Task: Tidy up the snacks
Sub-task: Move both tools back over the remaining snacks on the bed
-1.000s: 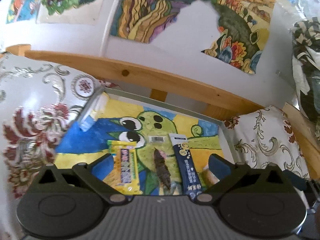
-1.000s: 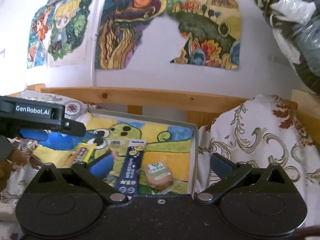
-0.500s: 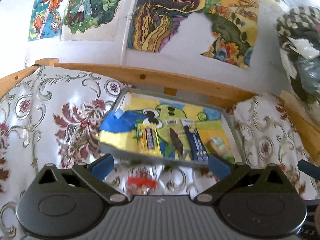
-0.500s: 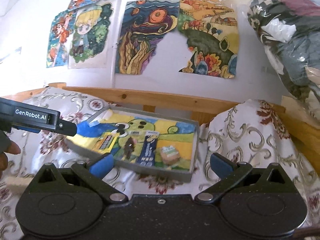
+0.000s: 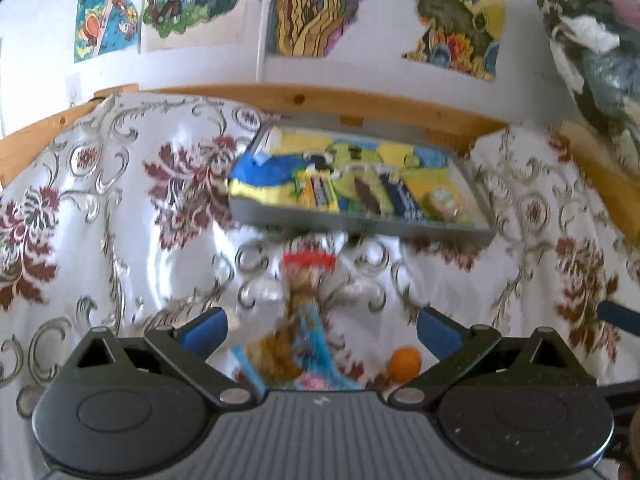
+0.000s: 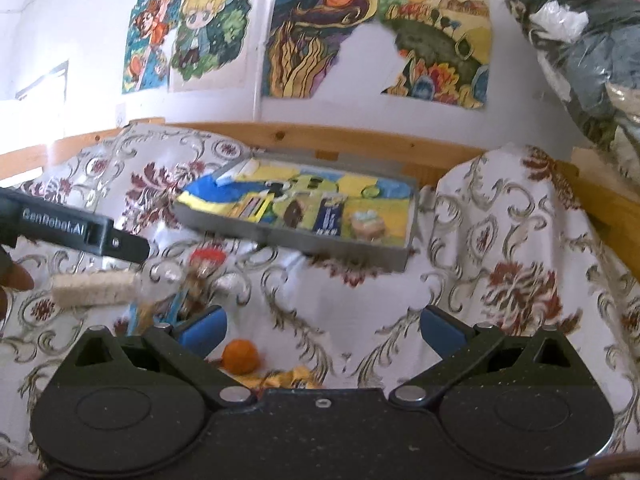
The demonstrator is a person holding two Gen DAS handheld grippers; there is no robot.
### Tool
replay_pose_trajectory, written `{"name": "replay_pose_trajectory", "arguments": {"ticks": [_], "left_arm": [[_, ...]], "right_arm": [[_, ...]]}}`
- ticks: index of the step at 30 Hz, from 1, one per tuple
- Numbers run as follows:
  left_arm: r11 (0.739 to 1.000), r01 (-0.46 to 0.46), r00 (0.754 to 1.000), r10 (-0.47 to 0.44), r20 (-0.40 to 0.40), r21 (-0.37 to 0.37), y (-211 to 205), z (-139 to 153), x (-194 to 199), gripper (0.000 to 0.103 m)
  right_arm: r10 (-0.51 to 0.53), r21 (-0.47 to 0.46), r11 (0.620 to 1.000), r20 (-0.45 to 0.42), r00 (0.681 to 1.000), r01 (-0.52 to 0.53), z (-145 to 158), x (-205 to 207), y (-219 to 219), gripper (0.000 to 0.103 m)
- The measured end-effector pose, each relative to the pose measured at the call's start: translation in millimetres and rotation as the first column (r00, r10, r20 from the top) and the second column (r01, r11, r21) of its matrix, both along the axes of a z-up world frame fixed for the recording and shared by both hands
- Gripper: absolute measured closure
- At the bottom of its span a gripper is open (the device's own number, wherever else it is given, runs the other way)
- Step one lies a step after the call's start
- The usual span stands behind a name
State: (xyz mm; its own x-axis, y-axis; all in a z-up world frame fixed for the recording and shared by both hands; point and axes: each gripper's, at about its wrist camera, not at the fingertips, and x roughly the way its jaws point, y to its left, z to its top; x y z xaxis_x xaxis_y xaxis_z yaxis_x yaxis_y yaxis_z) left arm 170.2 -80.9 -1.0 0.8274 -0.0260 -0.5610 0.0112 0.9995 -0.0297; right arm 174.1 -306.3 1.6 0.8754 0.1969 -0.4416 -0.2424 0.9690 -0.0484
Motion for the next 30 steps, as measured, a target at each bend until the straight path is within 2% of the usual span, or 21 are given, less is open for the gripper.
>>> {"name": "replay_pose_trajectory", "arguments": {"ticks": [5, 15, 30], "left_arm": [[0.999, 0.005, 0.998, -0.002, -0.062, 0.047, -1, -19, -5, 0.000], [0.998, 0.009, 0.986, 0.003, -0.169, 0.067, 2, -46, -2, 0.000], [0.997, 0.020, 0.971, -0.001, -0.240, 0.079, 3, -62, 9, 0.000]], "right_arm": [[0.016, -0.005, 1.000, -0.059, 0.998, -0.016, -14, -3, 5, 0.001], [0.036, -0.013, 0.999, -0.151, 0.988, -0.038, -37, 1, 11, 0.001], [0.047, 0.011, 0.999, -0.239, 0.970, -0.046, -56, 13, 10, 0.001]]}}
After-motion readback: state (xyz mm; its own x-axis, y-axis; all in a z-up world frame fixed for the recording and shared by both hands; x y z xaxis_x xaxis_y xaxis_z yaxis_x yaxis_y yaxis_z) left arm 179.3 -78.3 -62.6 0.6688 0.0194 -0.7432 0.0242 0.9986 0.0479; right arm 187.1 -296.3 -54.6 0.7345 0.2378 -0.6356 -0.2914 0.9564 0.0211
